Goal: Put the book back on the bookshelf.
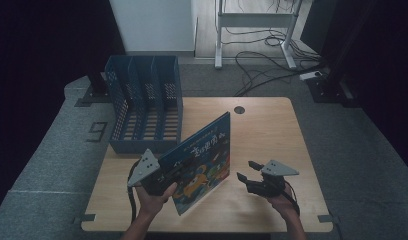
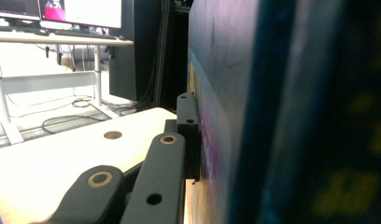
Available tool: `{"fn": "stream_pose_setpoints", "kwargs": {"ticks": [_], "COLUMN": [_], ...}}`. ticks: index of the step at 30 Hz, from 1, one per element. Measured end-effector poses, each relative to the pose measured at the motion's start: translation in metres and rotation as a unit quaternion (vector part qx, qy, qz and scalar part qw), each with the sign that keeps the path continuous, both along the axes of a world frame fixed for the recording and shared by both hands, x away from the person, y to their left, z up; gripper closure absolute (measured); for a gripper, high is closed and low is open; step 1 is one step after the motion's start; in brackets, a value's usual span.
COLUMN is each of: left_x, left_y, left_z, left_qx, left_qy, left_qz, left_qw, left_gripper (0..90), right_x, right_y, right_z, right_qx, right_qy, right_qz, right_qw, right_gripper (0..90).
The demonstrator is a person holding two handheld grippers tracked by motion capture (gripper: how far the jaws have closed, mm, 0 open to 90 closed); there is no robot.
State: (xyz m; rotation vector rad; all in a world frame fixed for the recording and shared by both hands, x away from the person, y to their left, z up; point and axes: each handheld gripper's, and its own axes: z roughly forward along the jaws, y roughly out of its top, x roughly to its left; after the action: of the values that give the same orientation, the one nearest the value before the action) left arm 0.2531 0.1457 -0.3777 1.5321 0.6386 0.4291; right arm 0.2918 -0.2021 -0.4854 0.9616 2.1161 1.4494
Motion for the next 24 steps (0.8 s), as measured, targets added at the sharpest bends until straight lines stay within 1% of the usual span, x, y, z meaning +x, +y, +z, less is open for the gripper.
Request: {"fn": "stream_pose_setpoints", "kwargs": {"ticks": [5, 8, 11, 17, 19, 24], "left_x": [-0.003, -0.005, -0.007, -0.006, -0.006, -0.005], "left_y": [0.009, 0.015, 0.02, 0.027, 0.029, 0.036], "left_z": [0.011, 0.016, 0.021, 0.027, 0.029, 0.036], "left_qx": [-0.004, -0.007, -0.009, -0.007, -0.01, -0.01], "left_qy": [-0.007, -0.014, -0.021, -0.018, -0.019, -0.018], "left_qz": [0.007, 0.014, 0.018, 0.024, 0.031, 0.043], "left_qw": [0.9999, 0.9998, 0.9996, 0.9995, 0.9993, 0.9989], "left_gripper": [82.1, 82.1, 82.1, 82.2, 82.2, 82.1], "right_x": [0.001, 0.003, 0.007, 0.016, 0.019, 0.023], "right_y": [0.0, -0.002, -0.003, 0.0, 0.001, 0.002], "right_z": [-0.003, -0.006, -0.013, -0.031, -0.034, -0.043], "right_qx": [-0.005, -0.005, -0.004, -0.021, -0.024, -0.032], "right_qy": [0.003, 0.008, 0.02, 0.052, 0.06, 0.072], "right_qz": [-0.003, -0.007, -0.014, -0.028, -0.031, -0.045], "right_qw": [1.0, 0.9999, 0.9997, 0.9981, 0.9974, 0.9959], "right_gripper": [34.7, 34.7, 34.8, 34.9, 35.0, 35.2]}}
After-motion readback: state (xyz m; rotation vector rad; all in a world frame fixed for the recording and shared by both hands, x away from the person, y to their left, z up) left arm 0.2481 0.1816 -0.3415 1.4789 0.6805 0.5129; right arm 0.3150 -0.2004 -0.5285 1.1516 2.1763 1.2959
